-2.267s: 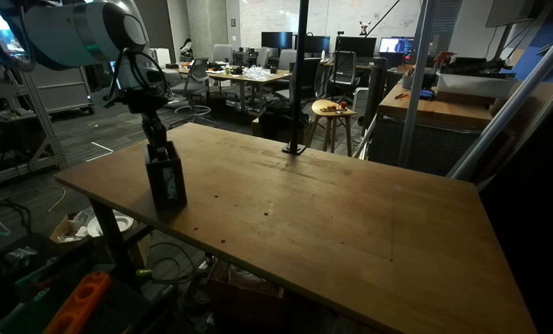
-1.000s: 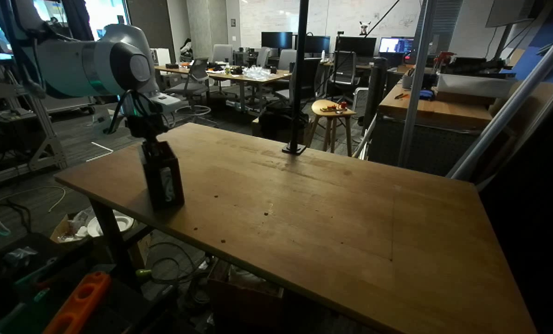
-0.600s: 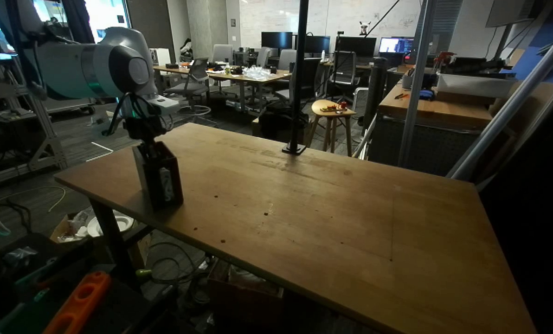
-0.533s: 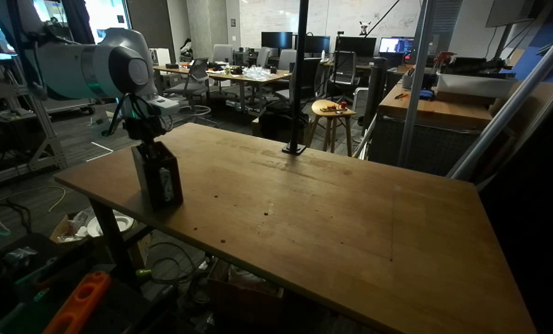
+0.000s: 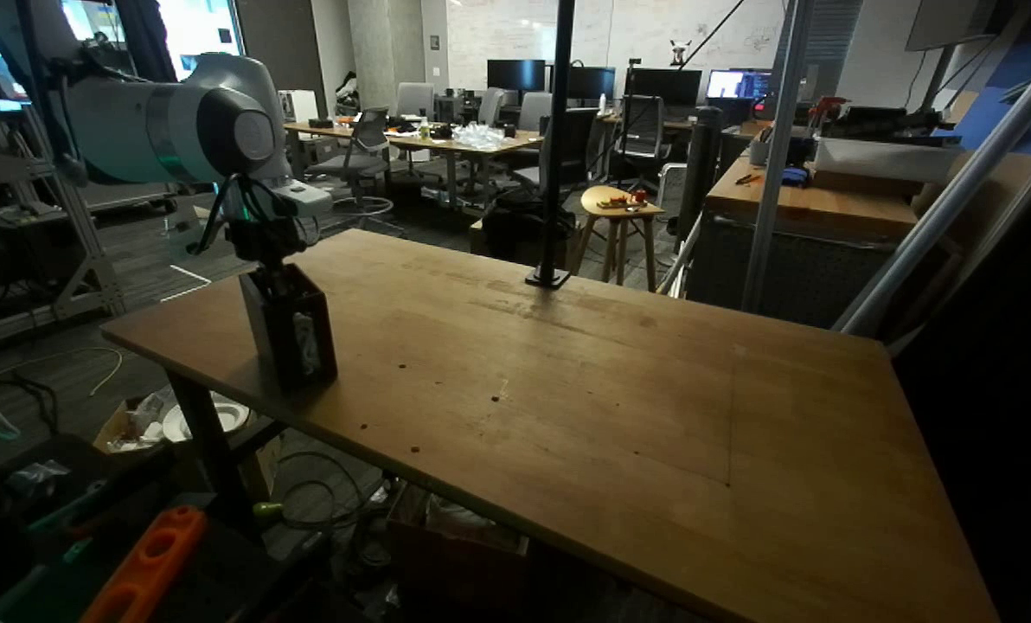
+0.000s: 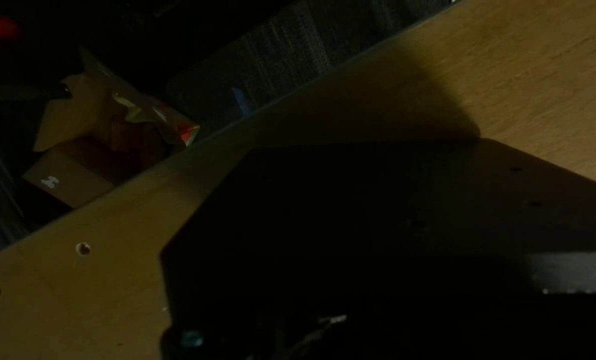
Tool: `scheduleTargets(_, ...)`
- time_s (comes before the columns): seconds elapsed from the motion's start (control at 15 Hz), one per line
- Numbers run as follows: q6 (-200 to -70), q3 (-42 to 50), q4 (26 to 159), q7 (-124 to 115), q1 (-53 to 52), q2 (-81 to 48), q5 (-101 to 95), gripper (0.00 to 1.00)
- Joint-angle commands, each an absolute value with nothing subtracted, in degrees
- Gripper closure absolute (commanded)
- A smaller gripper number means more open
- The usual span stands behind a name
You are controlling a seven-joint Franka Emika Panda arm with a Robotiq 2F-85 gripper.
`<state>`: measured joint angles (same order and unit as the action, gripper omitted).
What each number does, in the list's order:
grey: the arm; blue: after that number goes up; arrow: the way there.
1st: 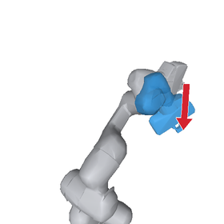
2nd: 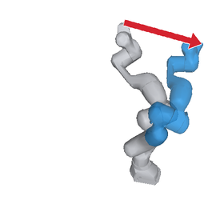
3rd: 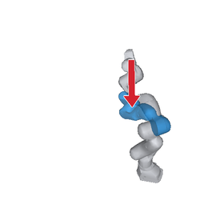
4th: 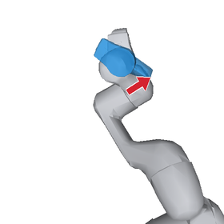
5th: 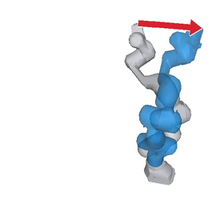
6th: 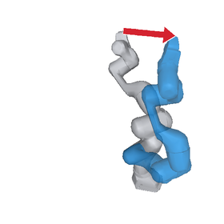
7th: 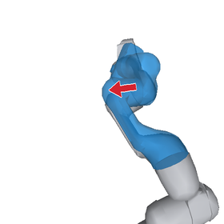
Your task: Shove the cloth into the box
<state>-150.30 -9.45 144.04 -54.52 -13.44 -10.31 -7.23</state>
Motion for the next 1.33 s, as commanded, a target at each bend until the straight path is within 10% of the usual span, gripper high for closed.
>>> scheduleTargets(0.0,-149.8,-9.95,143.79,-53.9,-15.02,-11.64,-4.88,1.0)
scheduleTargets(1.27,-122.35,-10.76,140.07,-55.54,-10.72,11.01,-16.39,1.0)
